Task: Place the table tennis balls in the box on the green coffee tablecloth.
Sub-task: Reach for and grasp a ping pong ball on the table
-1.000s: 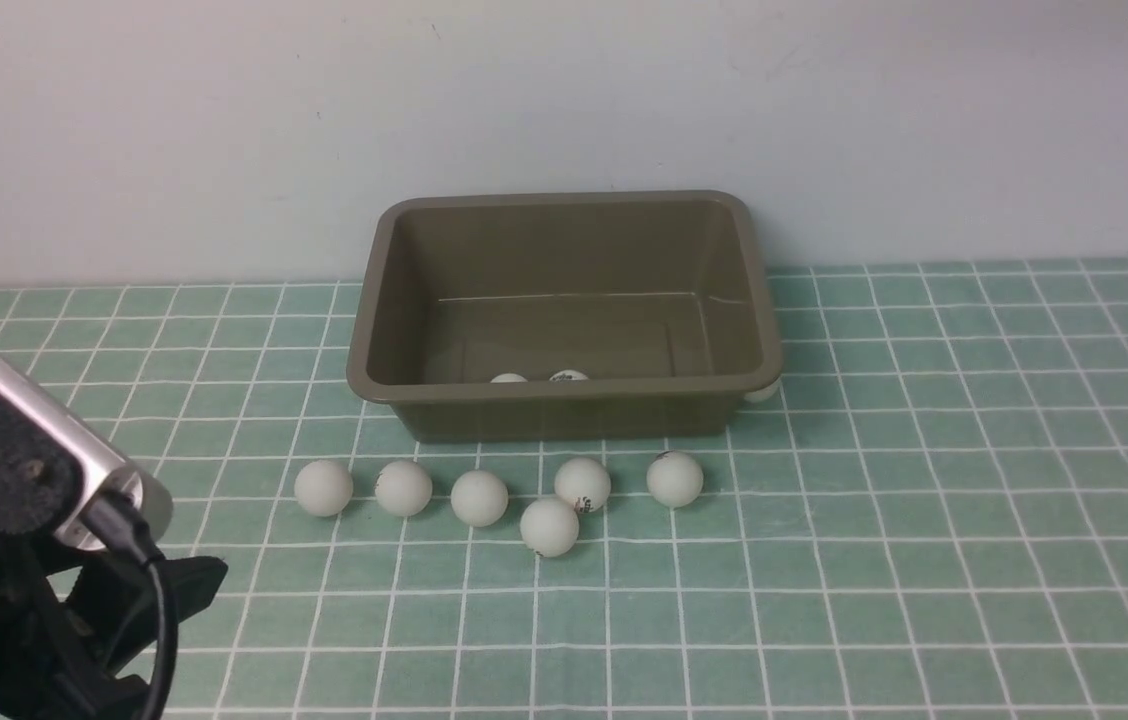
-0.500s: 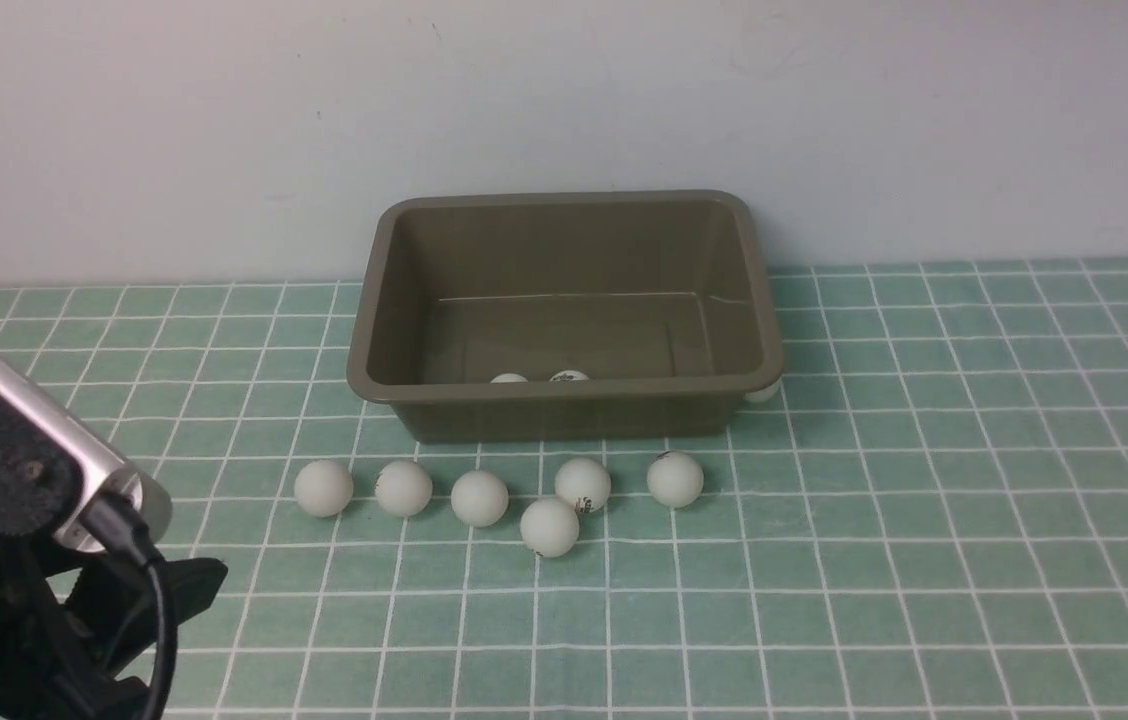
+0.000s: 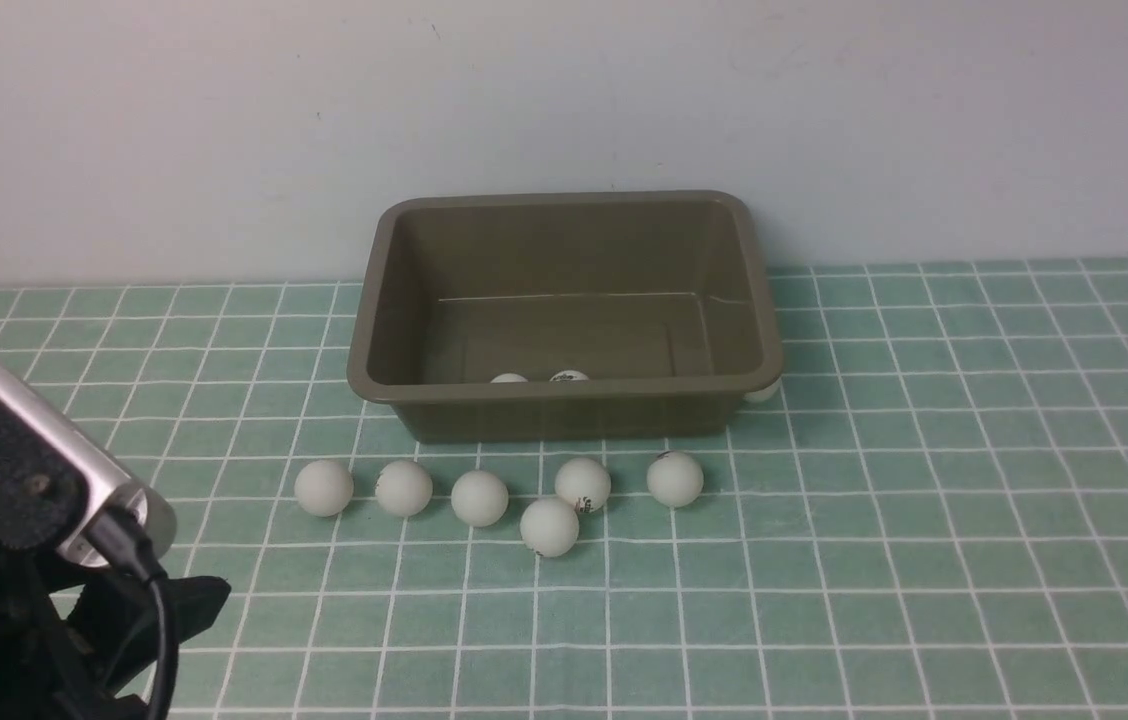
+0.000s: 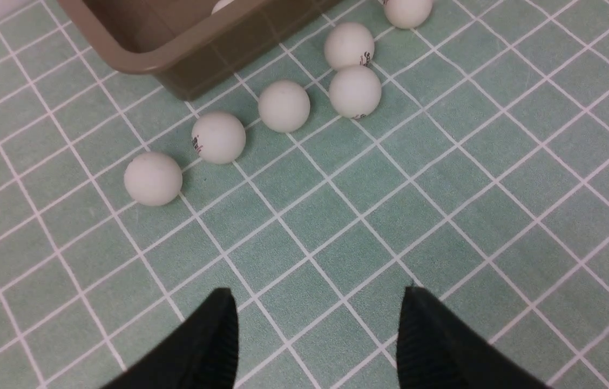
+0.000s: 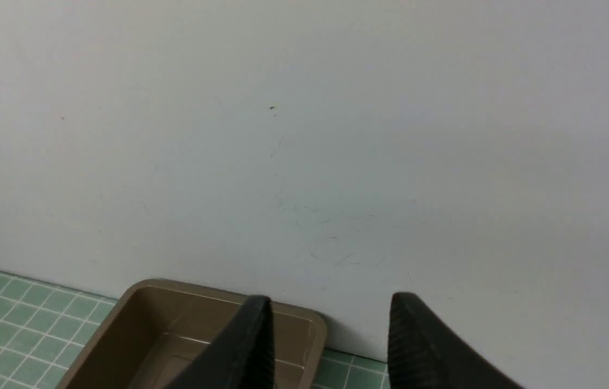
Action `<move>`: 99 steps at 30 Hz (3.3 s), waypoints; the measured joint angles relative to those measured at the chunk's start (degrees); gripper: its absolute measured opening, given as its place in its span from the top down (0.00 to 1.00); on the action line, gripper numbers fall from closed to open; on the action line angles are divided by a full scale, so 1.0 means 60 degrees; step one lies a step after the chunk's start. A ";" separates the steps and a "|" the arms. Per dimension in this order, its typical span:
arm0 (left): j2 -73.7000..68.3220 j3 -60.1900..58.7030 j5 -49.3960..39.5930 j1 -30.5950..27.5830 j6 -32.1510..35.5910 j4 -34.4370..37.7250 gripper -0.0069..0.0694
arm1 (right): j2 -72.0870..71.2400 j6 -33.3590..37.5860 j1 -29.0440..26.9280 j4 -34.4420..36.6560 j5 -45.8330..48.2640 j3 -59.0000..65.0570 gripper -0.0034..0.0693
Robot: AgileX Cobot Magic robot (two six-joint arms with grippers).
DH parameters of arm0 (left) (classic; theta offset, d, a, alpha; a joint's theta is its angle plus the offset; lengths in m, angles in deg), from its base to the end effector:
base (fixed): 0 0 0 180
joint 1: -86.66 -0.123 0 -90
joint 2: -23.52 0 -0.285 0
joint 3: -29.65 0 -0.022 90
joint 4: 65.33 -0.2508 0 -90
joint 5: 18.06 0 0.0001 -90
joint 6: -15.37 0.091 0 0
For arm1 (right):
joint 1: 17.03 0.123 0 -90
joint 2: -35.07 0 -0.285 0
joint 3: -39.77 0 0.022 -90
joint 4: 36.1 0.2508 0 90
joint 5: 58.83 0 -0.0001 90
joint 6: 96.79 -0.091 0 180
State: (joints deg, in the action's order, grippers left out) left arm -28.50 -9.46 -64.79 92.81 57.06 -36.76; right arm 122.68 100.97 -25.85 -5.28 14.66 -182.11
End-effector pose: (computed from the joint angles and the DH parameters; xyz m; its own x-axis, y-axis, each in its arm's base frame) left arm 0.1328 -0.0462 0.3052 -0.5192 0.3972 -0.7567 0.5759 0.8169 0.0337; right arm 0.2273 0.0100 0.5629 -0.3969 -0.0632 -0.9157 -0.3599 0.9284 0.0919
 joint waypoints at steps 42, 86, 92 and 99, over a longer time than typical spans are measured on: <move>0.0000 0.0000 -0.0076 0.0000 0.0718 0.0462 0.43 | 0.6545 1.3812 0.0135 0.5833 -0.1764 0.6218 0.55; 0.0000 0.0000 -0.0145 0.0000 0.0685 0.0473 0.43 | 0.8131 1.5692 0.2174 0.6620 -0.4186 0.5624 0.41; 0.0000 0.0000 -0.0153 0.0000 0.0677 0.0589 0.43 | 0.8131 1.5311 0.2174 0.6696 -0.4476 0.5617 0.48; 0.0000 0.0000 -0.0153 0.0000 0.0677 0.0620 0.43 | 0.8078 1.4689 0.1795 0.6753 -0.4902 0.5587 0.48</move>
State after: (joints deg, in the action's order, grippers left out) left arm -28.50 -9.46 -65.71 92.81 61.12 -33.04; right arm 171.15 189.10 -15.08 35.23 -14.75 -148.59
